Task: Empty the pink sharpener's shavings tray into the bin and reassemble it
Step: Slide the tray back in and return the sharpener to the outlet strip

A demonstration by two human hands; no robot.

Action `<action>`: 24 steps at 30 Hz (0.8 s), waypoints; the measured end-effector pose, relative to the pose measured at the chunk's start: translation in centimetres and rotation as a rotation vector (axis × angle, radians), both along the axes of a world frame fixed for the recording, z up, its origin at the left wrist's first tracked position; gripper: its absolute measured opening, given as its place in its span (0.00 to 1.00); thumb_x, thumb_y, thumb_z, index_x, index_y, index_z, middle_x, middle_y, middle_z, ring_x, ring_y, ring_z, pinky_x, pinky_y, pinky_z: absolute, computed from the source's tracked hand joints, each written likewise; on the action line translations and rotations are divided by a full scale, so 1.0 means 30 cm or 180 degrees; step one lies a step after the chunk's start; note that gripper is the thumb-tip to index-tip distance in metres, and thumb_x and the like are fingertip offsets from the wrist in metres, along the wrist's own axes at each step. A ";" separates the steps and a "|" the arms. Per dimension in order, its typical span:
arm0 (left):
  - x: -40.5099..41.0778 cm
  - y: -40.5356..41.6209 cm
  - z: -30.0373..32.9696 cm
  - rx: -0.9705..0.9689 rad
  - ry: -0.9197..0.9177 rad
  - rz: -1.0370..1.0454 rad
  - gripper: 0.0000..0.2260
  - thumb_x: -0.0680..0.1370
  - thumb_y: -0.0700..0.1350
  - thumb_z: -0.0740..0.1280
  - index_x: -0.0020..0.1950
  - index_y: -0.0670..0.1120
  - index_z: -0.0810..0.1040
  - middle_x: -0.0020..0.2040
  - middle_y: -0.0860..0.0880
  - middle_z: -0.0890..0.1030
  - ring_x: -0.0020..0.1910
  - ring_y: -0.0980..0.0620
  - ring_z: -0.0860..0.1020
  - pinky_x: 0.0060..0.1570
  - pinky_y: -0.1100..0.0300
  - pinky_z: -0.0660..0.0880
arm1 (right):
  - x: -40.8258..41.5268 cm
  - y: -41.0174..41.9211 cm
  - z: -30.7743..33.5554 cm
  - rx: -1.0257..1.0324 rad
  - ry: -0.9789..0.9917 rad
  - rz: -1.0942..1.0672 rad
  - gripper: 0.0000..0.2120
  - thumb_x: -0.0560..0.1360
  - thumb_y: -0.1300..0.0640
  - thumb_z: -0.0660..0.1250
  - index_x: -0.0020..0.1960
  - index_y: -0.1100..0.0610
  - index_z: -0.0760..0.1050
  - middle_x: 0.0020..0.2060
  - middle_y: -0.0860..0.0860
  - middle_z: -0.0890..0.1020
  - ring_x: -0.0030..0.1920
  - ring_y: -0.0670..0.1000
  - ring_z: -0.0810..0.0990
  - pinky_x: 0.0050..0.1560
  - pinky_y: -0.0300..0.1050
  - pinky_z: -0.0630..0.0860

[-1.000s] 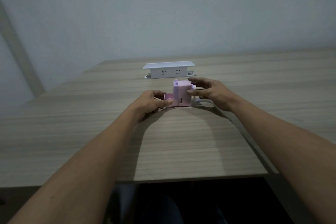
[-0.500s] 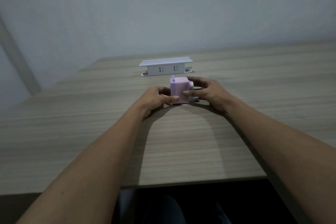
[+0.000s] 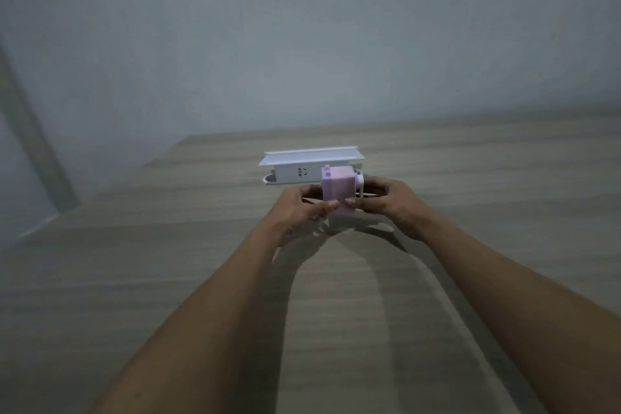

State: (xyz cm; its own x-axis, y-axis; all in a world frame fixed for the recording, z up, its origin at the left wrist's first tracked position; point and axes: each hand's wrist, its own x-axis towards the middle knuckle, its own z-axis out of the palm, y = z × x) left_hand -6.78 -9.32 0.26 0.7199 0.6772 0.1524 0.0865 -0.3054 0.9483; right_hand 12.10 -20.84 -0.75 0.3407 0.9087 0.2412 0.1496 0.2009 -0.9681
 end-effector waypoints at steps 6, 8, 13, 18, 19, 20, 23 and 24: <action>0.104 0.160 -0.004 0.0031 0.0057 0.0023 0.20 0.76 0.42 0.75 0.67 0.41 0.80 0.56 0.43 0.86 0.43 0.50 0.83 0.37 0.63 0.79 | 0.092 0.166 -0.007 -0.0023 -0.0077 -0.0085 0.27 0.68 0.65 0.79 0.67 0.61 0.79 0.59 0.54 0.86 0.60 0.53 0.84 0.61 0.47 0.80; 0.146 0.210 -0.017 -0.0014 0.0125 0.0035 0.19 0.76 0.42 0.75 0.67 0.41 0.80 0.53 0.42 0.86 0.42 0.48 0.83 0.40 0.56 0.80 | 0.124 0.210 -0.013 -0.0043 -0.0092 -0.0119 0.29 0.69 0.64 0.79 0.68 0.61 0.78 0.60 0.53 0.85 0.60 0.52 0.84 0.60 0.46 0.81; 0.250 0.310 -0.055 -0.0139 0.0121 0.0116 0.19 0.77 0.39 0.73 0.67 0.38 0.78 0.48 0.43 0.85 0.37 0.52 0.80 0.38 0.62 0.78 | 0.178 0.310 -0.044 -0.0007 0.0215 -0.0142 0.23 0.72 0.68 0.75 0.66 0.64 0.78 0.58 0.59 0.85 0.58 0.57 0.85 0.50 0.43 0.83; 0.320 0.359 -0.080 -0.0078 0.0087 0.0167 0.17 0.77 0.38 0.72 0.66 0.35 0.79 0.49 0.42 0.84 0.36 0.54 0.79 0.33 0.69 0.76 | 0.232 0.372 -0.059 0.0057 0.0099 -0.0234 0.22 0.73 0.71 0.73 0.66 0.65 0.78 0.58 0.62 0.84 0.52 0.53 0.85 0.46 0.38 0.82; 0.329 0.370 -0.081 -0.0064 0.0106 0.0170 0.17 0.77 0.38 0.72 0.66 0.35 0.78 0.49 0.41 0.84 0.36 0.54 0.79 0.34 0.68 0.77 | 0.239 0.380 -0.058 0.0047 0.0068 -0.0244 0.22 0.73 0.71 0.73 0.66 0.66 0.77 0.58 0.62 0.84 0.50 0.52 0.85 0.46 0.38 0.82; 0.337 0.381 -0.082 -0.0056 0.0117 0.0163 0.17 0.77 0.38 0.73 0.65 0.35 0.79 0.49 0.41 0.84 0.36 0.54 0.80 0.34 0.68 0.77 | 0.246 0.389 -0.059 0.0044 0.0090 -0.0214 0.22 0.73 0.71 0.73 0.66 0.67 0.77 0.57 0.62 0.84 0.49 0.51 0.86 0.45 0.38 0.82; 0.347 0.403 -0.082 -0.0082 0.0138 0.0177 0.18 0.76 0.37 0.73 0.65 0.35 0.79 0.47 0.40 0.84 0.36 0.53 0.80 0.34 0.66 0.77 | 0.248 0.398 -0.055 -0.0040 -0.0012 -0.0231 0.22 0.73 0.71 0.73 0.67 0.67 0.76 0.56 0.61 0.85 0.46 0.47 0.87 0.45 0.37 0.82; 0.357 0.417 -0.090 -0.0105 0.0131 0.0183 0.18 0.76 0.37 0.73 0.65 0.35 0.79 0.47 0.40 0.85 0.36 0.52 0.80 0.33 0.65 0.77 | 0.257 0.408 -0.063 -0.0057 -0.0035 -0.0253 0.22 0.73 0.71 0.73 0.67 0.67 0.76 0.57 0.61 0.85 0.46 0.46 0.87 0.45 0.37 0.82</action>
